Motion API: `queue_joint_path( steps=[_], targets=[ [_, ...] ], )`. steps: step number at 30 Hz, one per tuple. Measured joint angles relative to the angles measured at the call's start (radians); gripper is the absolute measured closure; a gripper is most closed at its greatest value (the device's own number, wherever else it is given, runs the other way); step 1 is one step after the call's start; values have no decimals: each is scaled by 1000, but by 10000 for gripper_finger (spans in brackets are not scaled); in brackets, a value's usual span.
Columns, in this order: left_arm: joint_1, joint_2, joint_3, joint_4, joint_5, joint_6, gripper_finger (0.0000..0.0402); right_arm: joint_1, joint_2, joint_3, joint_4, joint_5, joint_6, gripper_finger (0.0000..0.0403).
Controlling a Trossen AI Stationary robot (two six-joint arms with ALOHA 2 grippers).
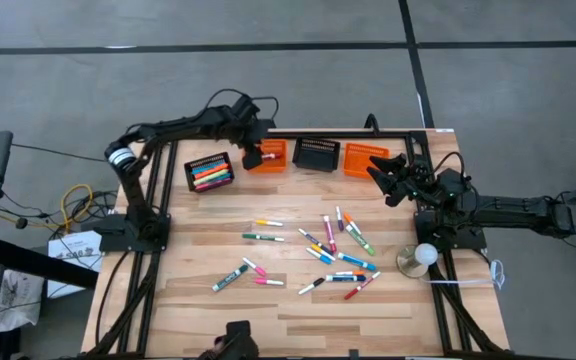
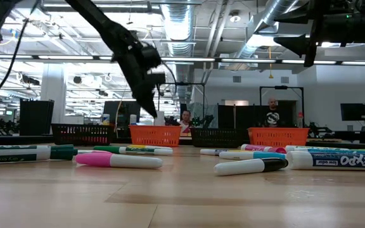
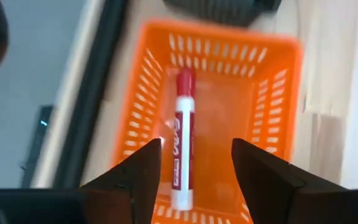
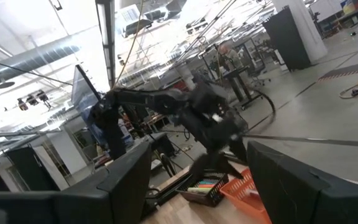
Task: Pick & Place Markers
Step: Put the large green marker pen into the left orange bin
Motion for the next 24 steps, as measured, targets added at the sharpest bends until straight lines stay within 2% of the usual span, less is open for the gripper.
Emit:
queue_joint_path(
  steps=[7,12,19,24],
  targets=[
    [-20,-216,0,8,19,-55,204,0,0,0,4,0,0,148],
    [-90,-355,0,10,62,-125,210,0,0,0,4,0,0,148],
    [-238,-470,0,7,75,-198,215,0,0,0,5,-1,0,148],
    [-299,-524,0,-7,74,-345,216,0,0,0,5,-1,0,148]
  ],
)
